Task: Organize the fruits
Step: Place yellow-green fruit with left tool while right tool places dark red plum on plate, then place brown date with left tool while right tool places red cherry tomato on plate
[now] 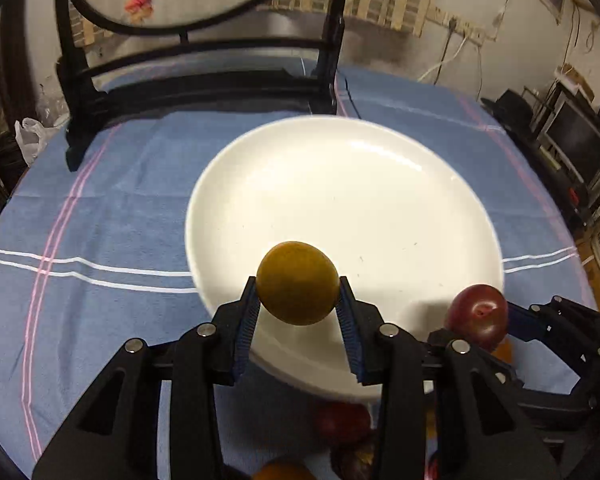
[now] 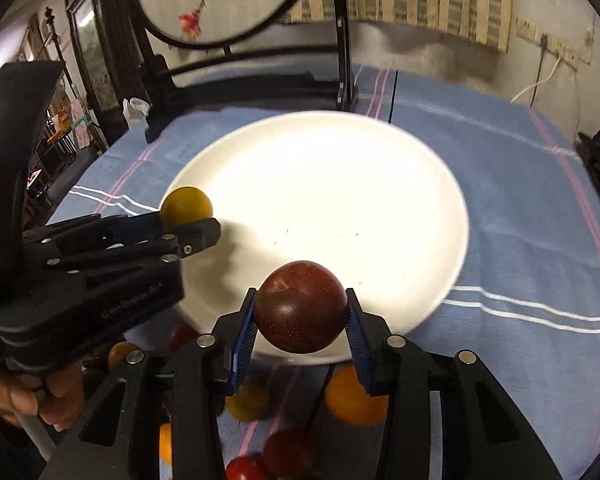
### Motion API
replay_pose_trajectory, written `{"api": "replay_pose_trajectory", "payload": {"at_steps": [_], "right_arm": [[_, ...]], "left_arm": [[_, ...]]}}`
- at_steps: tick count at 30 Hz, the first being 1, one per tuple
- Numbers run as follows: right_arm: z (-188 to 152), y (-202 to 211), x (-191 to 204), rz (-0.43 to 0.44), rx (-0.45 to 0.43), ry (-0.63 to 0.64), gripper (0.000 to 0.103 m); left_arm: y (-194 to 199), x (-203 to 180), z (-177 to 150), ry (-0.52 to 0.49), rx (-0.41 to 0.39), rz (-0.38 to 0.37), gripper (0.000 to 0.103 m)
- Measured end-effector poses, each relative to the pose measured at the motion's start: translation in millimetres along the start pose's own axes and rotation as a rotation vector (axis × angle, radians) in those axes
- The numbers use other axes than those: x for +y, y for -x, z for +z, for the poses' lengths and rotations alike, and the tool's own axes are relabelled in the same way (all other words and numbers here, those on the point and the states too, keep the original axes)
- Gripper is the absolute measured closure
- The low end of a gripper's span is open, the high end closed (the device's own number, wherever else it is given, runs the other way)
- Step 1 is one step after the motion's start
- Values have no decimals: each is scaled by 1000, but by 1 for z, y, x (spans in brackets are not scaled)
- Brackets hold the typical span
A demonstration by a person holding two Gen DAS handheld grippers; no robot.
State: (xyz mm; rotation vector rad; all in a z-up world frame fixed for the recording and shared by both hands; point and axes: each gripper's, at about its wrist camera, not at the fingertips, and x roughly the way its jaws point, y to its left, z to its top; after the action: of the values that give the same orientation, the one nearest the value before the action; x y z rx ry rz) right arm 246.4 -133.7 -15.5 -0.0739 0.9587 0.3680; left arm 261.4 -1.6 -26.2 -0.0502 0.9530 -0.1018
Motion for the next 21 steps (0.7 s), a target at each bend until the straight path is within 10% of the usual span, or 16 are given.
{"api": "replay_pose_trajectory", "payload": {"at_steps": [4, 21], "right_arm": [[-3, 3, 4, 0, -31, -2, 36], [-131, 105, 8, 47, -21, 14, 31]], "left_arm": [[6, -1, 0, -3, -33, -7, 34], [105, 38, -106, -37, -178, 123, 12]]}}
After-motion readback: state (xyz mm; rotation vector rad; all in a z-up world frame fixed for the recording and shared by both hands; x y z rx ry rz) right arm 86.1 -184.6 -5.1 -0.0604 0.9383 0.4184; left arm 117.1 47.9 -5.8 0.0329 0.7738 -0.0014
